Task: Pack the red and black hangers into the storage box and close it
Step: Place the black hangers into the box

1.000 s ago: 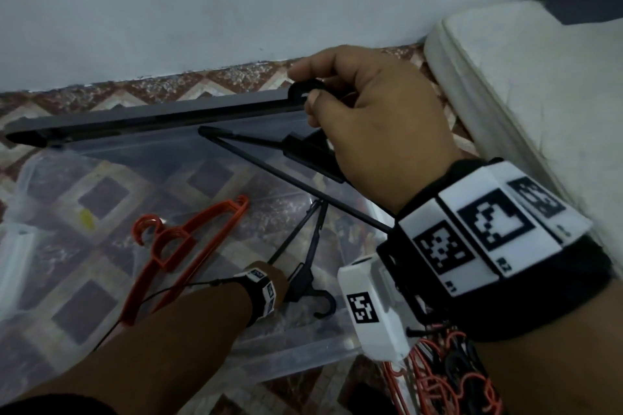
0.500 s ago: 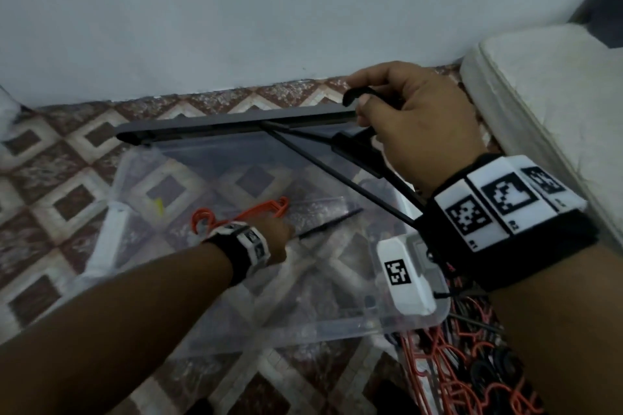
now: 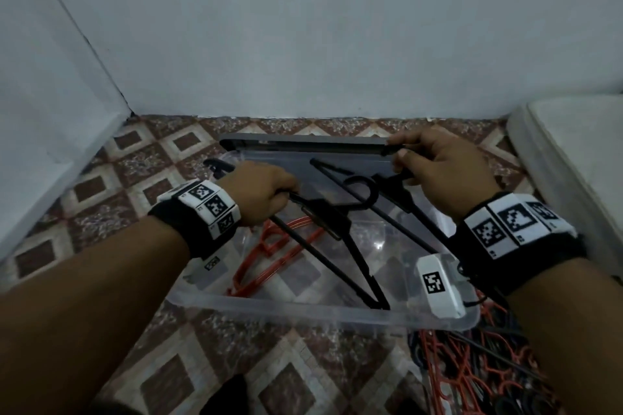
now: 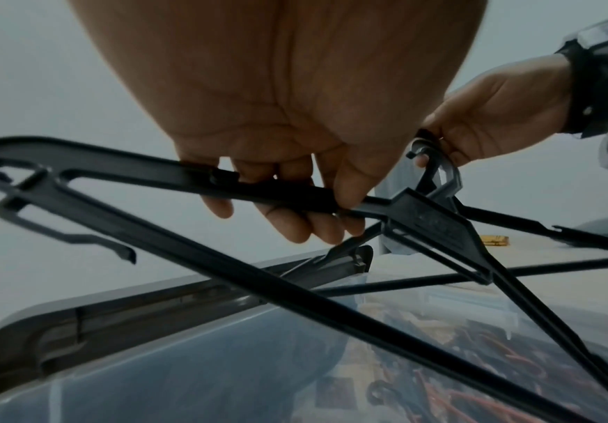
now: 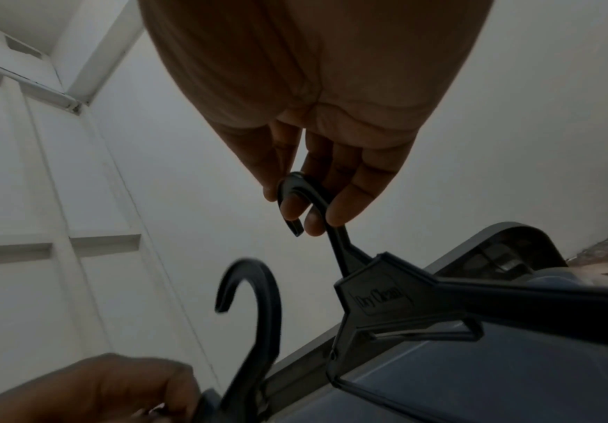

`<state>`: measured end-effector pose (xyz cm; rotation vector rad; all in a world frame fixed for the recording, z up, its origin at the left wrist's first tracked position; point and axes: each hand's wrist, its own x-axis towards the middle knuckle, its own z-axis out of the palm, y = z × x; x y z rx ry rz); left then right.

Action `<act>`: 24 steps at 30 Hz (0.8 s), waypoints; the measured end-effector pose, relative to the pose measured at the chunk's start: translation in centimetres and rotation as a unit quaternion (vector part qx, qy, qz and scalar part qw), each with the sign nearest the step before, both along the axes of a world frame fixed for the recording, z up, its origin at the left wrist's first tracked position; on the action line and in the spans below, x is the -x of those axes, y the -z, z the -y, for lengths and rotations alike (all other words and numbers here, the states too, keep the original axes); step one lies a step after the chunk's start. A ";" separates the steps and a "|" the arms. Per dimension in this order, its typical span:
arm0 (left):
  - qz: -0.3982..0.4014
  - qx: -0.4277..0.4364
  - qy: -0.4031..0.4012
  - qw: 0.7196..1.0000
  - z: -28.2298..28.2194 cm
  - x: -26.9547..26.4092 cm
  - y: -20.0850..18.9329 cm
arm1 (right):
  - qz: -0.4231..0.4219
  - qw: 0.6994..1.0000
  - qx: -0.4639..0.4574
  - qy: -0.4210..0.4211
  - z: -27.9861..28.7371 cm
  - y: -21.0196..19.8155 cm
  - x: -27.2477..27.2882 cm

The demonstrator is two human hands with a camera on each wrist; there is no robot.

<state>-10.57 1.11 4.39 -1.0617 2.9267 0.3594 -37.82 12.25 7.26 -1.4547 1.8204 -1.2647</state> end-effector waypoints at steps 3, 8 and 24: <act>-0.018 -0.027 0.014 0.999 -0.2 0.1 0.3 | 0.001 0.999 -0.016 -0.051 -0.7 -0.4 -1.1; -0.067 -0.061 0.017 0.996 0.1 0.4 1.0 | -0.074 0.992 -0.021 -0.105 -1.1 -1.0 -2.3; 0.056 -0.193 -0.111 0.973 -0.9 2.4 4.0 | -0.065 0.997 0.021 -0.046 -0.1 -0.5 -2.3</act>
